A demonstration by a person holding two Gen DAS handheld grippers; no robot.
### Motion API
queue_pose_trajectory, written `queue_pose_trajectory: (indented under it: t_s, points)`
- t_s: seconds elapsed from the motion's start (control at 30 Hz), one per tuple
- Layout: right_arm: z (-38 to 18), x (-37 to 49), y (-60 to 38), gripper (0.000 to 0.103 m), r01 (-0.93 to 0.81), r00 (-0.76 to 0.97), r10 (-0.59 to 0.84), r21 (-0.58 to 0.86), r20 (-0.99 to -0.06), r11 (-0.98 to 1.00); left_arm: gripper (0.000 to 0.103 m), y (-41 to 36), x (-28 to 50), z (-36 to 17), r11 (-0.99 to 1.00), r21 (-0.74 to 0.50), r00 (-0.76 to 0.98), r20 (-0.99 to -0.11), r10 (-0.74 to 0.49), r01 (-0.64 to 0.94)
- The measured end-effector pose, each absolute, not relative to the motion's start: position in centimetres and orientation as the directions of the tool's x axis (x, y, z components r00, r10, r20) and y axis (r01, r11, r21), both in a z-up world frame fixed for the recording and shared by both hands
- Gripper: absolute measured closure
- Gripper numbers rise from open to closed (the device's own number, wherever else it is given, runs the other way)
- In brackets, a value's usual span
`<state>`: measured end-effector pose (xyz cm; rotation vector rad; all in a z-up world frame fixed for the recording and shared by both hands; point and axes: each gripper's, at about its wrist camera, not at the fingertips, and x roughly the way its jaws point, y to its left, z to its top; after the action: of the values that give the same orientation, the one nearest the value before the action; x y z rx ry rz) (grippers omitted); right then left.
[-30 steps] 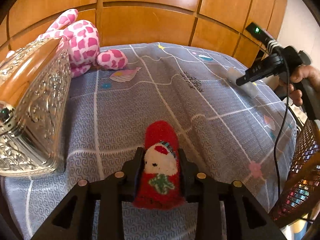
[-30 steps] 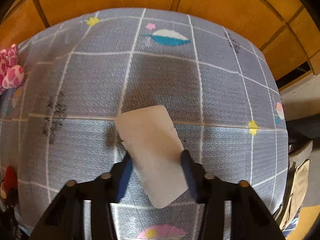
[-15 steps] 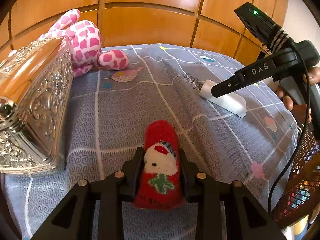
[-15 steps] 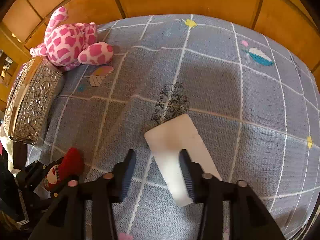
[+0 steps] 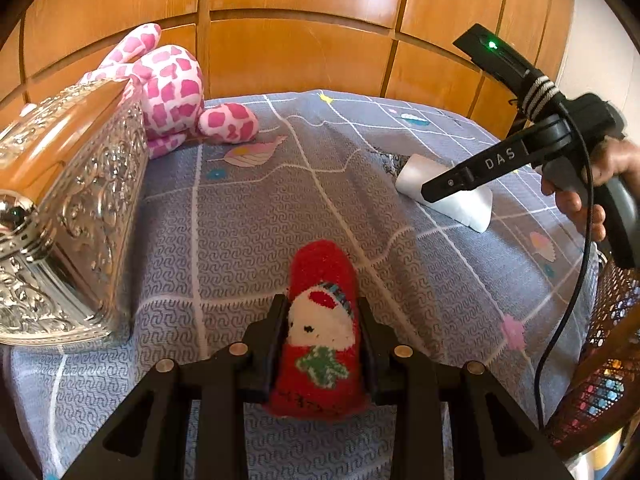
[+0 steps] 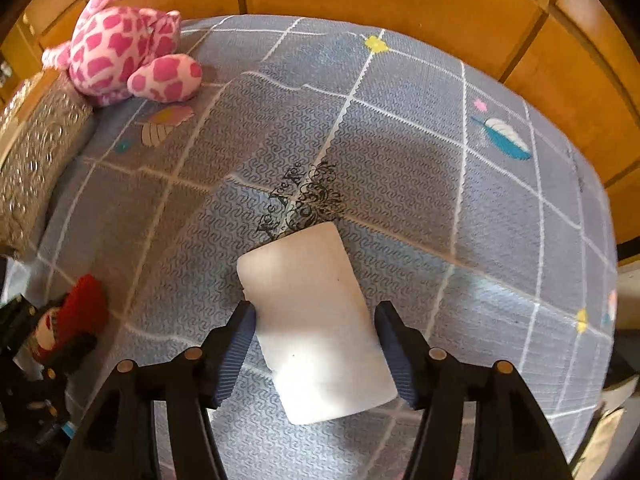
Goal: Organize soft objects
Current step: 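Grasp the white rectangular block with the right tool while the left holds the red sock, then carry the red sock into the gold tray and open the left tool while the right holds the block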
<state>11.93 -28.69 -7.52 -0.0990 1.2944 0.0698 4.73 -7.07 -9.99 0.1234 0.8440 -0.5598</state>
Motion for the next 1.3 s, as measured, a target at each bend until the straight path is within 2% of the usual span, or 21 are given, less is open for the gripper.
queue_pose_trajectory:
  t_s: [0.1, 0.23, 0.37, 0.57, 0.9, 1.3]
  points:
    - [-7.8, 11.7, -29.0, 0.046, -0.082, 0.296, -0.001, -0.026, -0.955, 0.996, 0.069, -7.2, 4.5, -10.0, 0.850, -0.099, 0.540, -0.733, -0.414, 0.517]
    - [-8.0, 11.5, -28.9, 0.046, -0.070, 0.312, -0.026, -0.050, -0.950, 0.996, 0.069, -7.4, 4.3, -10.0, 0.851, -0.081, 0.550, -0.730, -0.405, 0.519]
    - [-8.2, 11.3, -30.1, 0.046, -0.012, 0.326, 0.023, 0.021, -0.945, 1.000, 0.073, -7.6, 4.4, -9.9, 0.853, -0.069, 0.548, -0.738, -0.393, 0.518]
    - [-7.8, 11.3, -30.6, 0.047, -0.005, 0.346, -0.004, -0.006, -0.938, 1.000, 0.079, -8.1, 5.4, -8.5, 0.851, -0.087, 0.510, -0.767, -0.389, 0.518]
    - [-8.3, 11.4, -30.5, 0.045, 0.001, 0.342, 0.001, 0.001, -0.940, 1.000, 0.079, -9.3, 7.5, -3.3, 0.842, -0.119, 0.537, -0.721, -0.438, 0.527]
    - [-7.9, 11.1, -30.5, 0.045, -0.002, 0.345, -0.007, -0.008, -0.939, 1.000, 0.079, -6.2, 6.3, 0.2, 0.878, -0.113, 0.616, -0.671, -0.412, 0.465]
